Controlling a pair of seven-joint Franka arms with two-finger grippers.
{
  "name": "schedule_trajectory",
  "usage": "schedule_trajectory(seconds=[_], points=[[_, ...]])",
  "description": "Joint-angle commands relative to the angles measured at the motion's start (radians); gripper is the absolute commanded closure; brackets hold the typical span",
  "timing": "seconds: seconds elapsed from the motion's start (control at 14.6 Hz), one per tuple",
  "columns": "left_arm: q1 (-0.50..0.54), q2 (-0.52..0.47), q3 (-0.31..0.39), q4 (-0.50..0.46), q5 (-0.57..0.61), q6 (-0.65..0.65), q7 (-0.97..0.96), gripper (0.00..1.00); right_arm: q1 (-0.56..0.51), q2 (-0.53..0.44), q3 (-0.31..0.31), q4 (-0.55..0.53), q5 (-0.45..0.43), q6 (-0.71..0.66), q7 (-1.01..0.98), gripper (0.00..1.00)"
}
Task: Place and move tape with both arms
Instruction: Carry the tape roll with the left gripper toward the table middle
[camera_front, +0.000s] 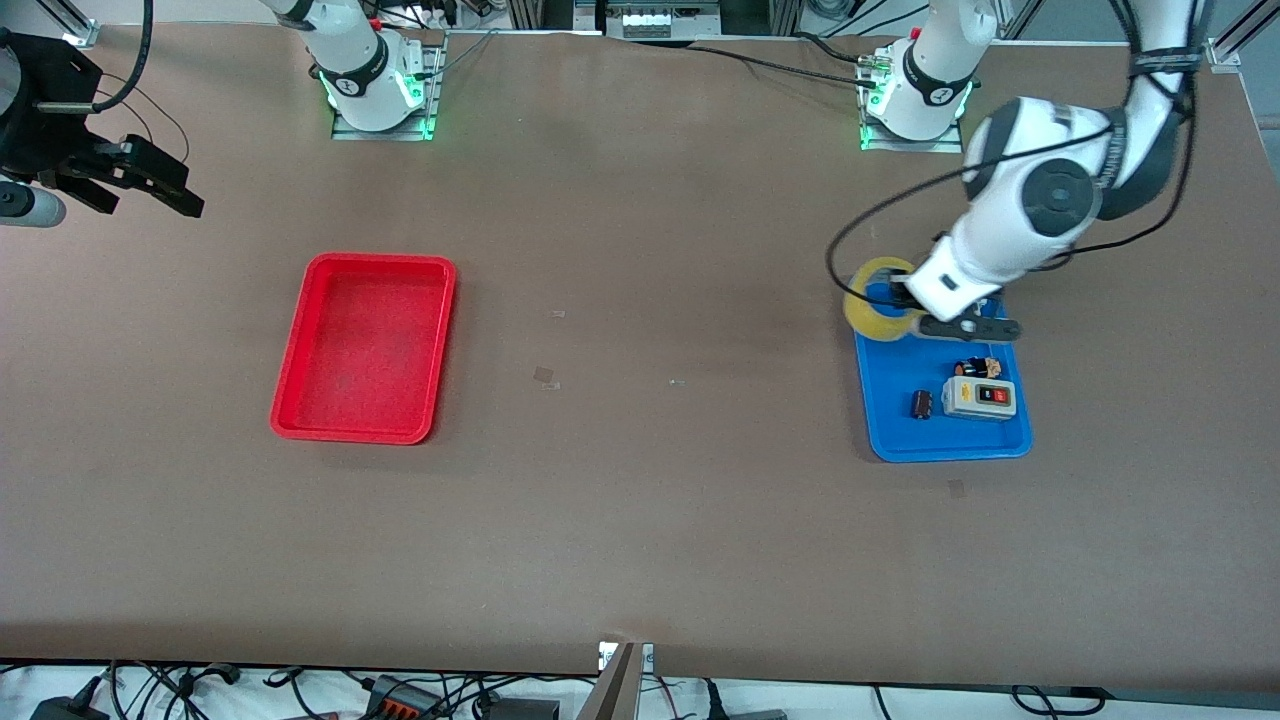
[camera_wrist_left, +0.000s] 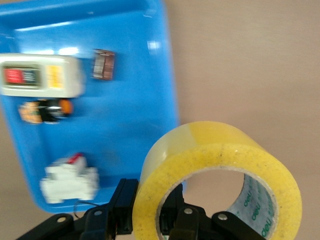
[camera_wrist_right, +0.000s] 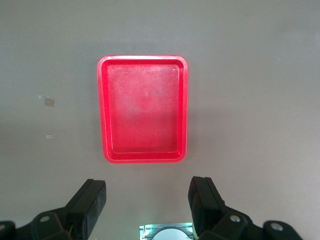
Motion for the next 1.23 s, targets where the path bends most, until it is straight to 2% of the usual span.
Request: schedule_trajectory(seconds=[0.0, 0.14, 0.27, 0.69, 0.82, 1.17], points=[[-0.003, 0.133, -0.107, 0.123, 0.016, -0.011, -0.168, 0.82, 0.001, -0.011, 0.0, -0.005, 0.003, -0.001, -0.007, 0.01], [-0.022, 0.221, -0.144, 0.205, 0.016, -0.011, -0.248, 0.82, 0.001, -0.011, 0.0, -0.005, 0.003, -0.003, -0.009, 0.01], [-0.087, 0.281, -0.141, 0.263, 0.027, -0.01, -0.308, 0.82, 0.0, -0.009, 0.0, -0.005, 0.003, -0.003, -0.009, 0.01], [-0.205, 0.531, -0.143, 0.478, 0.218, -0.01, -0.532, 0.82, 0.0, -0.008, -0.001, -0.005, 0.003, -0.001, -0.009, 0.01], [-0.213, 0.581, -0.143, 0.516, 0.271, -0.008, -0.584, 0.82, 0.0, -0.005, -0.001, -0.005, 0.003, 0.0, -0.009, 0.01], [-0.248, 0.621, -0.141, 0.526, 0.274, 0.053, -0.607, 0.82, -0.002, 0.0, -0.001, -0.003, 0.003, 0.003, -0.009, 0.01]])
